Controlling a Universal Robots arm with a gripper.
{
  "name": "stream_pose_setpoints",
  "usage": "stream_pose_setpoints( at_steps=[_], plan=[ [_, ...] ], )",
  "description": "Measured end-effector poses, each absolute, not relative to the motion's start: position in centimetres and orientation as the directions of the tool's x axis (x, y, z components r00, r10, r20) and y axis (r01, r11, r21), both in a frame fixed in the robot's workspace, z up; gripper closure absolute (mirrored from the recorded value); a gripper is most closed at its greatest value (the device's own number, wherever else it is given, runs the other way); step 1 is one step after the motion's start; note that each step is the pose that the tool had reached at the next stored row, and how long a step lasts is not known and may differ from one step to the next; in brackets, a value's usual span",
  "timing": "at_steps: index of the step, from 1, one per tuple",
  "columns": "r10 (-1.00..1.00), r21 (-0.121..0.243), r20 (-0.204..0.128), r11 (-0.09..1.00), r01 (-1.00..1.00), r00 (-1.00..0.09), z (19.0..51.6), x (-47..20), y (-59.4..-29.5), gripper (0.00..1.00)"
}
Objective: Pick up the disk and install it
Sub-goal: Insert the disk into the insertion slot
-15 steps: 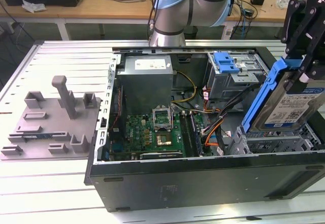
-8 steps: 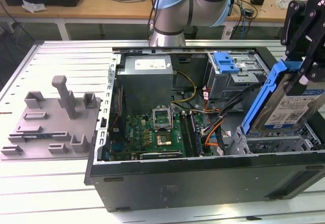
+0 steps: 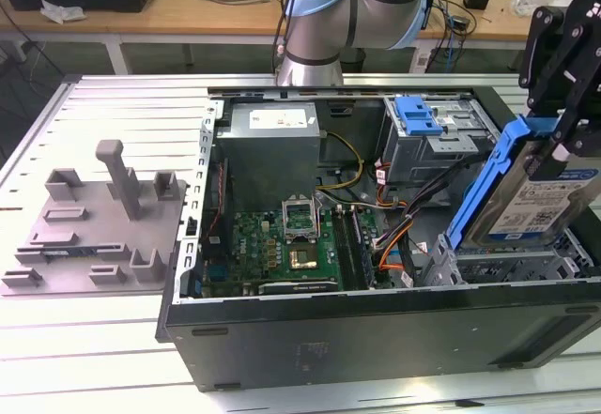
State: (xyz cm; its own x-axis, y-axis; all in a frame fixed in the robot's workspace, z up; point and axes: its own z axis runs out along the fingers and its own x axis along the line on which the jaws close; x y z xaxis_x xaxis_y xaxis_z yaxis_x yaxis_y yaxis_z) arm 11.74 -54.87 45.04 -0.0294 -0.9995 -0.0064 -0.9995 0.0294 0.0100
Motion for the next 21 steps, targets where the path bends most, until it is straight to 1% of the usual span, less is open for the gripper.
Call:
stream_pose_setpoints(
  at_steps=[21],
  plan=[
    [-1.0,0.01,-0.006,0.029,-1.0,-0.029,43.0,11.8,-54.9,0.63]
  ],
)
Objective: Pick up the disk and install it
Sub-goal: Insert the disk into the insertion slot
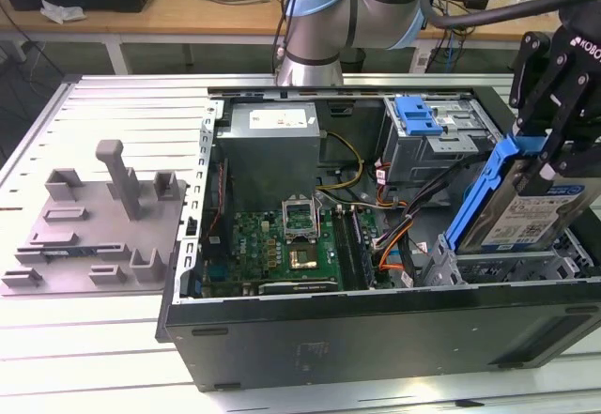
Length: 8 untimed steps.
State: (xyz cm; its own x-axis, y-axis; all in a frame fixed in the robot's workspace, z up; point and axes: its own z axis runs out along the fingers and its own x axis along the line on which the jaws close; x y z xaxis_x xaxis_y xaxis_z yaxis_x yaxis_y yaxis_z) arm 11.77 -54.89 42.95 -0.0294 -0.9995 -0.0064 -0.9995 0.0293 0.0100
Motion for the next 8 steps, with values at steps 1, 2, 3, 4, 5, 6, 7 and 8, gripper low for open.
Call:
stream_pose_setpoints(
  at_steps=[1,2,3,4,5,6,7,8],
  plan=[
    [-1.0,0.01,-0.006,0.029,-1.0,-0.029,42.8,11.77,-54.89,0.63],
    [-1.0,0.01,-0.006,0.029,-1.0,-0.029,42.69,11.77,-54.89,0.63],
    [-1.0,0.01,-0.006,0.029,-1.0,-0.029,42.56,11.77,-54.9,0.63],
    [-1.0,0.01,-0.006,0.029,-1.0,-0.029,42.45,11.77,-54.9,0.63],
    [-1.0,0.01,-0.006,0.029,-1.0,-0.029,42.34,11.77,-54.9,0.63],
    [-1.0,0.01,-0.007,0.029,-1.0,-0.029,42.19,11.77,-54.9,0.63],
    [-1.0,0.01,-0.006,0.029,-1.0,-0.029,42.08,11.77,-54.91,0.63],
    [-1.0,0.01,-0.007,0.029,-1.0,-0.029,41.99,11.77,-54.91,0.63]
  ],
)
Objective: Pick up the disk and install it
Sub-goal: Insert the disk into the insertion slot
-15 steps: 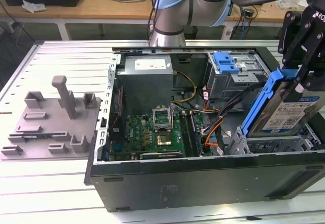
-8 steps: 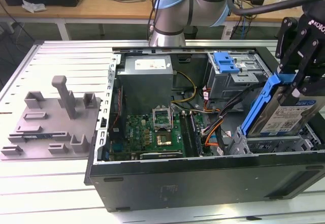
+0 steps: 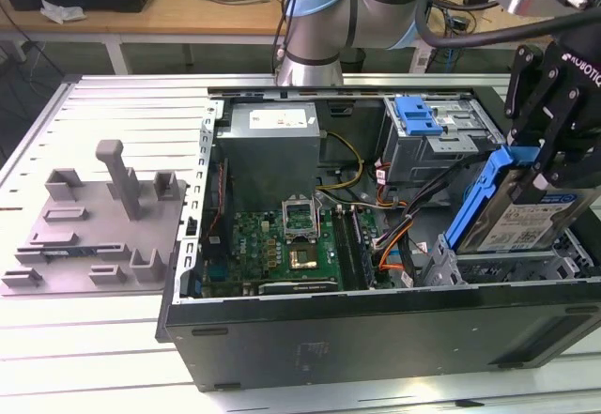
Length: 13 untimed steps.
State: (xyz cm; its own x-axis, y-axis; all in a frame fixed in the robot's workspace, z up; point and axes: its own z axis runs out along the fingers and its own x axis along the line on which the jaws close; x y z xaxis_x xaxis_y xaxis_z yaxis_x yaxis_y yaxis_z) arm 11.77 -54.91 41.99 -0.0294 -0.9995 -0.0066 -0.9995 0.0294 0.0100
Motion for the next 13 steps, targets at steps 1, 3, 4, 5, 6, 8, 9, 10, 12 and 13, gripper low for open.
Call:
stream_pose_setpoints(
  at_steps=[1,3,4,5,6,8,9,10,12,13],
  plan=[
    [-1.0,0.01,-0.006,0.029,-1.0,-0.029,41.9,11.8,-54.9,0.63],
    [-1.0,0.01,-0.006,0.029,-1.0,-0.029,41.6,11.8,-54.9,0.63],
    [-1.0,0.01,-0.006,0.029,-1.0,-0.029,41.4,11.8,-54.9,0.63],
    [-1.0,0.01,-0.006,0.029,-1.0,-0.029,41.2,11.8,-54.9,0.63],
    [-1.0,0.01,-0.006,0.029,-1.0,-0.029,41.1,11.8,-54.9,0.63],
    [-1.0,0.01,-0.007,0.029,-1.0,-0.029,40.8,11.8,-54.9,0.63],
    [-1.0,0.01,-0.007,0.029,-1.0,-0.029,40.7,11.8,-54.9,0.63],
    [-1.0,0.01,-0.007,0.029,-1.0,-0.029,40.6,11.8,-55.0,0.63],
    [-1.0,0.01,-0.007,0.029,-1.0,-0.029,40.4,11.8,-55.0,0.63],
    [-1.0,0.01,-0.007,0.029,-1.0,-0.029,40.2,11.8,-55.0,0.63]
  ],
)
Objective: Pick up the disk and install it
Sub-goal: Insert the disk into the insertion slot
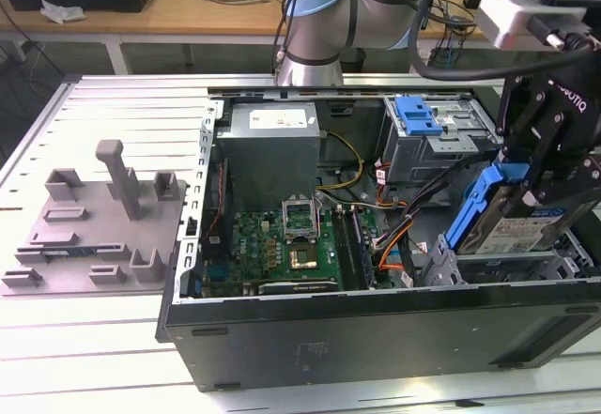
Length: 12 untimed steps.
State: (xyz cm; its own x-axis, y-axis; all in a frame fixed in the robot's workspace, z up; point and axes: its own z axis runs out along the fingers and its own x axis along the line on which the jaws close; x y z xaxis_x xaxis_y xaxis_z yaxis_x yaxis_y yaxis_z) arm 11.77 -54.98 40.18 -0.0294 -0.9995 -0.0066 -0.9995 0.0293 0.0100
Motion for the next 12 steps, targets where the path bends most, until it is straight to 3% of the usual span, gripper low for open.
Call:
stream_pose_setpoints(
  at_steps=[12],
  plan=[
    [-1.0,0.01,-0.007,0.029,-1.0,-0.029,38.9,11.8,-55.1,0.62]
  ],
)
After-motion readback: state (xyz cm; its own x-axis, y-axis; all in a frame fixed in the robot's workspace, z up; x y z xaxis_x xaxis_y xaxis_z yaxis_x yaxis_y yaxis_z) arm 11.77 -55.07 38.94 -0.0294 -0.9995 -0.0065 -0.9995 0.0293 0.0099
